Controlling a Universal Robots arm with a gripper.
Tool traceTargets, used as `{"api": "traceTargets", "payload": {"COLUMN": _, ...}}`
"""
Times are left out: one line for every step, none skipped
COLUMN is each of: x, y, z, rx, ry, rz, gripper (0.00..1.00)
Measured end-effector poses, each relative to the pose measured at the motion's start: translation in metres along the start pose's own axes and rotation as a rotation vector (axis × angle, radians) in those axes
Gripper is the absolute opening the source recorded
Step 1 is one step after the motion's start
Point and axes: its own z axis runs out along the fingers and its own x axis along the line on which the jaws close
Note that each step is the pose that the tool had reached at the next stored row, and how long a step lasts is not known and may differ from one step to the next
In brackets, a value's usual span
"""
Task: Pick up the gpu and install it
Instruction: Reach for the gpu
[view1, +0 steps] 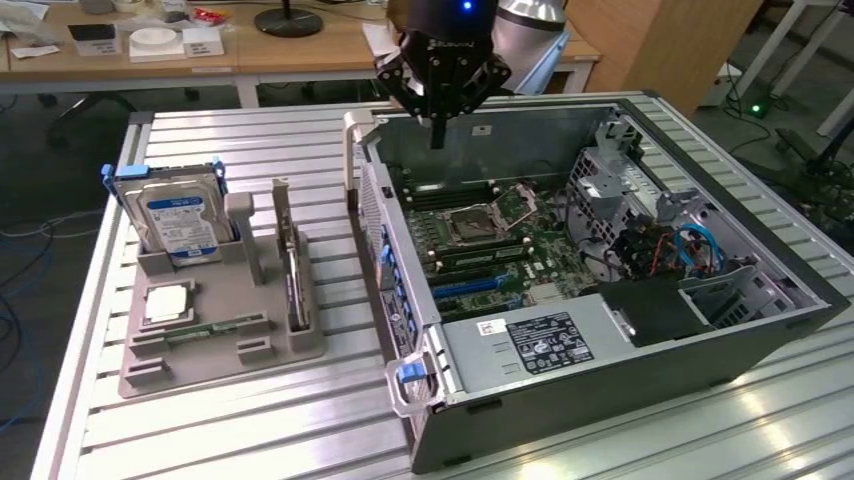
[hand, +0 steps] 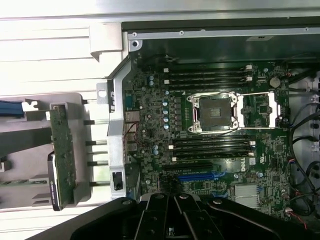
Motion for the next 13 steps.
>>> {"api": "traceTargets", "payload": {"x": 0.001, "y": -0.0001, "z": 0.0, "rx": 0.0, "ry": -0.0001, "rz": 0.0, "gripper": 0.1}}
{"api": "traceTargets", "payload": {"x": 0.002, "y": -0.0002, "z": 0.0, "rx": 0.0, "ry": 0.0, "rz": 0.0, "gripper": 0.1}}
{"api": "traceTargets", "payload": {"x": 0.002, "y": -0.0003, "z": 0.0, "rx": -0.0001, "ry": -0.0001, "rz": 0.0, "gripper": 0.1}}
{"api": "traceTargets", "payload": {"x": 0.003, "y": -0.0004, "z": -0.0001, "rx": -0.0001, "ry": -0.0001, "rz": 0.0, "gripper": 0.1}}
{"api": "traceTargets", "payload": {"x": 0.004, "y": -0.0005, "z": -0.0001, "rx": -0.0001, "ry": 0.0, "rz": 0.0, "gripper": 0.1}}
{"api": "traceTargets", "payload": {"x": 0.005, "y": -0.0006, "z": -0.0001, "rx": -0.0001, "ry": -0.0001, "rz": 0.0, "gripper": 0.1}}
{"api": "traceTargets", "payload": {"x": 0.006, "y": -0.0007, "z": -0.0001, "rx": -0.0001, "ry": -0.0001, "rz": 0.0, "gripper": 0.1}}
{"api": "traceTargets", "payload": {"x": 0.007, "y": -0.0008, "z": -0.0002, "rx": 0.0, "ry": -0.0001, "rz": 0.0, "gripper": 0.1}}
{"api": "traceTargets", "payload": {"x": 0.008, "y": -0.0009, "z": -0.0002, "rx": 0.0, "ry": 0.0, "rz": 0.0, "gripper": 0.1}}
{"api": "traceTargets", "payload": {"x": 0.009, "y": -0.001, "z": -0.0002, "rx": -0.0001, "ry": -0.0001, "rz": 0.0, "gripper": 0.1}}
{"api": "traceTargets", "payload": {"x": 0.009, "y": -0.0011, "z": -0.0002, "rx": -0.0001, "ry": -0.0001, "rz": 0.0, "gripper": 0.1}}
{"api": "traceTargets", "payload": {"x": 0.01, "y": -0.0012, "z": -0.0002, "rx": -0.0001, "ry": -0.0001, "rz": 0.0, "gripper": 0.1}}
{"api": "traceTargets", "payload": {"x": 0.011, "y": -0.0013, "z": -0.0002, "rx": -0.0001, "ry": -0.0001, "rz": 0.0, "gripper": 0.1}}
